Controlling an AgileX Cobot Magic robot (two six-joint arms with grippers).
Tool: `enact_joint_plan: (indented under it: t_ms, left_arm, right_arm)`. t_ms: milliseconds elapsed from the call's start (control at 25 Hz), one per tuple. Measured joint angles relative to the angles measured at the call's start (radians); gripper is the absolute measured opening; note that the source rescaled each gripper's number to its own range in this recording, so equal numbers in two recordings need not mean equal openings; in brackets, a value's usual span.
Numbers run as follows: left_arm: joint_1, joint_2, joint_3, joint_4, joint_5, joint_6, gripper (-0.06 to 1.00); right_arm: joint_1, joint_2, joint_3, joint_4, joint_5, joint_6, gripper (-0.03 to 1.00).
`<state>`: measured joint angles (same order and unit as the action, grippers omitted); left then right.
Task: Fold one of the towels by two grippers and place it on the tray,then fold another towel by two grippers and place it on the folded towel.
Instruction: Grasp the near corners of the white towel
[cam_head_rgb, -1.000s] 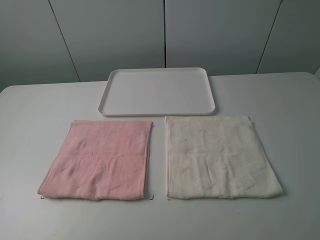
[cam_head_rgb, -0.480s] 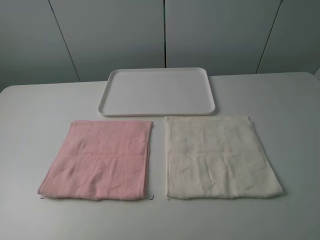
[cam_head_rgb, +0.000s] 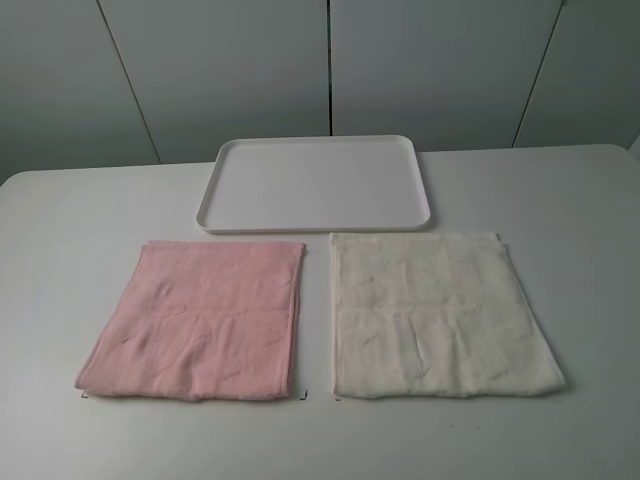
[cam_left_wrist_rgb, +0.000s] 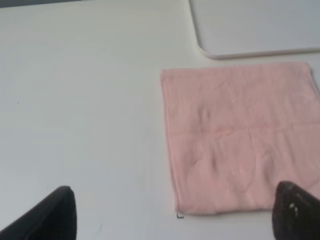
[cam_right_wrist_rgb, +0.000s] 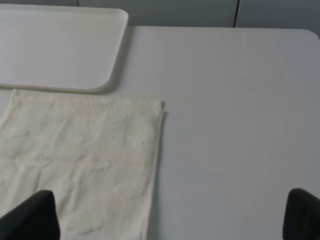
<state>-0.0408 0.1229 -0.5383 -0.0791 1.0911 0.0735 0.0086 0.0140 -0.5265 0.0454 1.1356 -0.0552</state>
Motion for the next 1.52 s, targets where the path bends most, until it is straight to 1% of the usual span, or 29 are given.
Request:
enact_joint_plan:
  t_ms: [80,320,440,520,600,720,800,880,920,960,1040,1080,1160,1360,1520]
  left_arm:
    - [0.000,0.068,-0.022,-0.004,-0.011,0.032,1.00]
    - [0.000,0.316,-0.136,-0.009,-0.036,0.188,1.00]
    - [0.000,0.465,-0.211,-0.047,-0.055,0.239,1.00]
    - [0.000,0.572,-0.257,-0.106,-0.073,0.280,1.00]
    - [0.000,0.669,-0.300,-0.191,-0.084,0.343,1.00]
    - [-0.003,0.815,-0.370,-0.345,-0.088,0.422,1.00]
    - [-0.032,0.909,-0.410,-0.399,-0.093,0.440,1.00]
    - [-0.105,0.984,-0.443,-0.411,-0.109,0.449,1.00]
    - [-0.146,1.019,-0.452,-0.401,-0.125,0.451,1.00]
    - [-0.201,1.050,-0.460,-0.377,-0.146,0.451,1.00]
    - [-0.317,1.105,-0.471,-0.307,-0.200,0.453,1.00]
    - [-0.363,1.138,-0.477,-0.268,-0.221,0.453,1.00]
    - [-0.462,1.206,-0.504,-0.211,-0.235,0.453,1.00]
    - [-0.633,1.426,-0.617,-0.164,-0.242,0.453,1.00]
    - [-0.763,1.581,-0.725,-0.088,-0.223,0.471,1.00]
  right_arm:
    - [0.000,0.051,-0.009,0.006,0.014,-0.005,0.97]
    - [0.000,0.272,-0.037,0.025,0.019,-0.018,0.97]
    - [0.000,0.390,-0.060,0.025,-0.005,-0.055,0.97]
    - [0.000,0.462,-0.077,0.025,-0.041,-0.067,0.97]
    - [0.000,0.522,-0.101,0.025,-0.070,-0.071,0.97]
    - [0.000,0.607,-0.131,0.025,-0.087,-0.066,0.97]
    - [0.000,0.661,-0.141,0.025,-0.093,-0.063,0.97]
    - [0.000,0.702,-0.148,0.025,-0.107,-0.058,0.97]
    - [0.000,0.720,-0.151,0.025,-0.111,-0.058,0.97]
    - [0.000,0.736,-0.151,0.027,-0.113,-0.058,0.97]
    - [0.000,0.761,-0.153,0.029,-0.115,-0.058,0.97]
    - [0.000,0.772,-0.153,0.029,-0.113,-0.058,0.97]
    - [0.000,0.790,-0.153,0.029,-0.113,-0.058,0.97]
    - [0.000,0.832,-0.153,0.029,-0.111,-0.060,0.97]
    - [0.000,0.838,-0.160,0.035,-0.104,-0.062,0.97]
